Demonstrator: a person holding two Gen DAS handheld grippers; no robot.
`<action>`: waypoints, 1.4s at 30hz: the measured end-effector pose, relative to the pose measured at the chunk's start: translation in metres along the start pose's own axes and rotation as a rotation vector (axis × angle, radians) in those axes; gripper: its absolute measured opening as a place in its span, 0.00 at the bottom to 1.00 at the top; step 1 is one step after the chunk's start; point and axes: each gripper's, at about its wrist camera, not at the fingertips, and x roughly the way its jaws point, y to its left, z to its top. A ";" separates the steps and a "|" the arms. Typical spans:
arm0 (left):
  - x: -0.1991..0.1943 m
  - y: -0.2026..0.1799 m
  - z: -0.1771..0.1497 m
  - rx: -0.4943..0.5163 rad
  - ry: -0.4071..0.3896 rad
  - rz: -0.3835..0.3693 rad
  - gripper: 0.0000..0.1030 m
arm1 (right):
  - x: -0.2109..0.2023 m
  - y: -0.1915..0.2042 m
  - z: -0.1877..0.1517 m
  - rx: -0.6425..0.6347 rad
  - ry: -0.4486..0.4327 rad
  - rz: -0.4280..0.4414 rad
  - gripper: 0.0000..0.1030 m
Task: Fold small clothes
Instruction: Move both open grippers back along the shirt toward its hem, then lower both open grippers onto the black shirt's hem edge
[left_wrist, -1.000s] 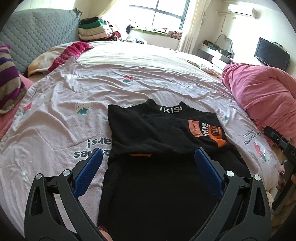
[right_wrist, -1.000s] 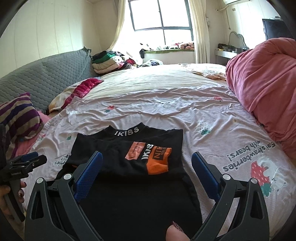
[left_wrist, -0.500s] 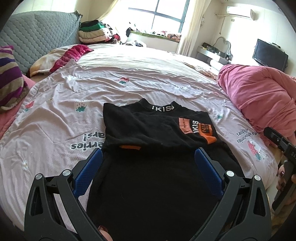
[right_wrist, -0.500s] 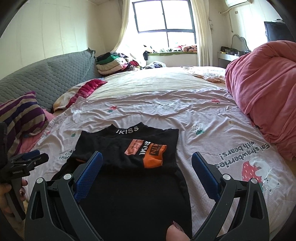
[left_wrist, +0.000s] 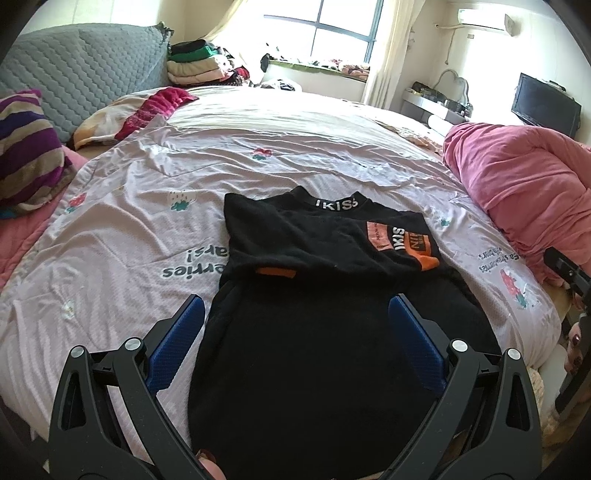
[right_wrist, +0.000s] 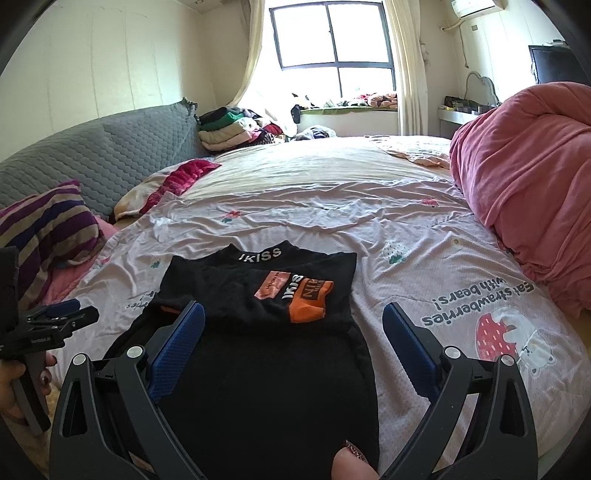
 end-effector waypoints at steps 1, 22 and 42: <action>-0.001 0.001 -0.002 -0.001 0.002 0.003 0.91 | -0.001 0.001 -0.001 -0.002 0.001 0.001 0.93; 0.000 0.026 -0.049 -0.005 0.093 0.086 0.91 | -0.003 -0.007 -0.052 -0.021 0.100 -0.019 0.93; 0.003 0.049 -0.089 -0.046 0.165 0.121 0.91 | 0.013 -0.014 -0.099 -0.018 0.216 -0.029 0.93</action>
